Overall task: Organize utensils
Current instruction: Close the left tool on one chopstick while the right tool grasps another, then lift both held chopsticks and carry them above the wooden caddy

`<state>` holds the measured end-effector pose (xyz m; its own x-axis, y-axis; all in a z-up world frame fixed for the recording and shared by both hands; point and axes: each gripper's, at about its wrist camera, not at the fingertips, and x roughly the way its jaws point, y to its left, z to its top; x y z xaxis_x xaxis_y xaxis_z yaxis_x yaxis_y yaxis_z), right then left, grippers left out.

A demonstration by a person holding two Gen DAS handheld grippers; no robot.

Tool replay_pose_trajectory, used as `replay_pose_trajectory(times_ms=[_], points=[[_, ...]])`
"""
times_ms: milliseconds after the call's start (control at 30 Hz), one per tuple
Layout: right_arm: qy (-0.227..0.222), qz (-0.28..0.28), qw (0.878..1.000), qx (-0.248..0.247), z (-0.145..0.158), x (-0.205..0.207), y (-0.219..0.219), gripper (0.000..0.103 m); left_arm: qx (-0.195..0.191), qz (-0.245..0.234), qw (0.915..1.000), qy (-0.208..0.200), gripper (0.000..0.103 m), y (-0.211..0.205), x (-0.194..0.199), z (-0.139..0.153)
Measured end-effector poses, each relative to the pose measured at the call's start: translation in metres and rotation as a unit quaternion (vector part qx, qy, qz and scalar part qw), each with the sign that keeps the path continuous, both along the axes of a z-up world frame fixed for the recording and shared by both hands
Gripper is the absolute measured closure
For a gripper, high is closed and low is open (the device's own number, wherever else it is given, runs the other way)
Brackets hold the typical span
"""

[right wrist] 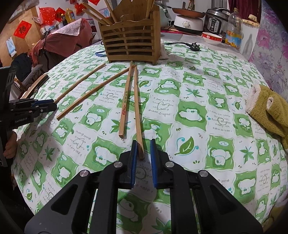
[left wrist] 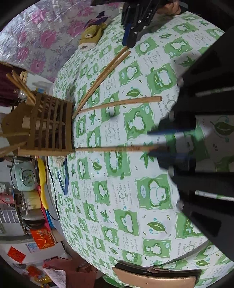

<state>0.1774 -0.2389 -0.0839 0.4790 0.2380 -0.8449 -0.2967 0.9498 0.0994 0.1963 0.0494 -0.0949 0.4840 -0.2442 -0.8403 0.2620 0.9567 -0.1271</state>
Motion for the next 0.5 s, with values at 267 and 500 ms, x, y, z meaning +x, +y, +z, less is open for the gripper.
replay_pose_trajectory(times_ms=[267,500], points=[[0.0,0.001,1.0,-0.002,0.0004,-0.0002,0.0004,0.087,0.001,0.003,1.0,0.001,0.097,-0.0012,0.0,0.0003],[-0.002,0.0,1.0,-0.009,0.0006,-0.0021,0.0015,0.087,0.008,0.002,1.0,0.0,0.097,-0.0027,-0.0011,0.0002]])
